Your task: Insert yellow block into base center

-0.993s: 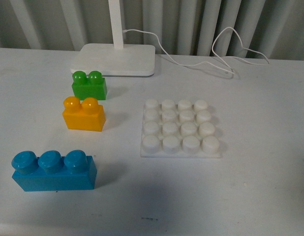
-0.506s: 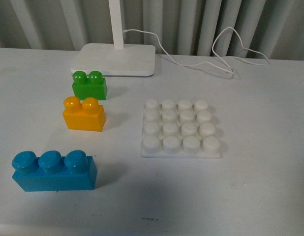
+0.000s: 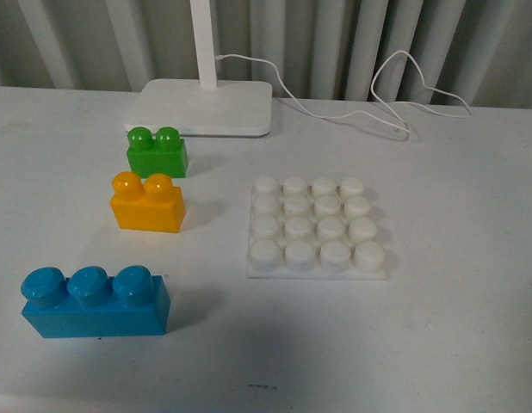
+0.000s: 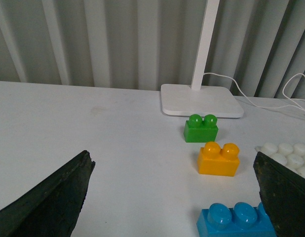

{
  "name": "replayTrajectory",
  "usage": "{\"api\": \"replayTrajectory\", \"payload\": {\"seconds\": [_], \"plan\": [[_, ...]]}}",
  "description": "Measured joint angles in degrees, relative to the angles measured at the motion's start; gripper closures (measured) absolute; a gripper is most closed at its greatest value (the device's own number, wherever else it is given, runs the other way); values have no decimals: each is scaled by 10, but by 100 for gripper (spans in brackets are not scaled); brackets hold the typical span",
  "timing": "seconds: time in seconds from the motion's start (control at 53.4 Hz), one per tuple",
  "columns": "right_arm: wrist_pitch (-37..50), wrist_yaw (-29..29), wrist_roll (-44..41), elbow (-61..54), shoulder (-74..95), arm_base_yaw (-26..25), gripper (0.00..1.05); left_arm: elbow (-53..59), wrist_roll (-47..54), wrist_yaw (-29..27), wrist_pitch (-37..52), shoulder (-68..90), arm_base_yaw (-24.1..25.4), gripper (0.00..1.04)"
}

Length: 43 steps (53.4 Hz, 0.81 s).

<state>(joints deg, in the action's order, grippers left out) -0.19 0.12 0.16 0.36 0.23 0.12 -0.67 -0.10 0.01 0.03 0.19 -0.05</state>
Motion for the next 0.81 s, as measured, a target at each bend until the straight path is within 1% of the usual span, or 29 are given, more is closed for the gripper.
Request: {"api": "replayTrajectory", "payload": {"seconds": [0.019, 0.056, 0.094, 0.112, 0.169, 0.187, 0.244, 0.262, 0.337, 0.394, 0.431, 0.45, 0.487, 0.562, 0.619, 0.656, 0.731, 0.806], "plan": [[0, 0, 0, 0, 0, 0, 91, 0, 0, 0, 0, 0, 0, 6], [0, 0, 0, 0, 0, 0, 80, 0, 0, 0, 0, 0, 0, 6], [0, 0, 0, 0, 0, 0, 73, 0, 0, 0, 0, 0, 0, 6], [0, 0, 0, 0, 0, 0, 71, 0, 0, 0, 0, 0, 0, 6], [0, 0, 0, 0, 0, 0, 61, 0, 0, 0, 0, 0, 0, 6], [0, 0, 0, 0, 0, 0, 59, 0, 0, 0, 0, 0, 0, 6], [0, 0, 0, 0, 0, 0, 48, 0, 0, 0, 0, 0, 0, 6], [0, 0, 0, 0, 0, 0, 47, 0, 0, 0, 0, 0, 0, 6], [0, 0, 0, 0, 0, 0, 32, 0, 0, 0, 0, 0, 0, 6], [0, 0, 0, 0, 0, 0, 16, 0, 0, 0, 0, 0, 0, 6], [0, 0, 0, 0, 0, 0, 8, 0, 0, 0, 0, 0, 0, 6], [0, 0, 0, 0, 0, 0, 8, 0, 0, 0, 0, 0, 0, 6], [0, 0, 0, 0, 0, 0, 10, 0, 0, 0, 0, 0, 0, 6], [0, 0, 0, 0, 0, 0, 9, 0, 0, -9, 0, 2, -3, 6], [0, 0, 0, 0, 0, 0, 9, -1, 1, -10, 18, 23, 2, 6], [0, 0, 0, 0, 0, 0, 9, -3, 3, 6, 35, 46, 10, 6], [0, 0, 0, 0, 0, 0, 9, -15, 24, 60, 78, 112, 26, 6], [0, 0, 0, 0, 0, 0, 9, -45, 66, 129, 113, 191, 33, 6]]}}
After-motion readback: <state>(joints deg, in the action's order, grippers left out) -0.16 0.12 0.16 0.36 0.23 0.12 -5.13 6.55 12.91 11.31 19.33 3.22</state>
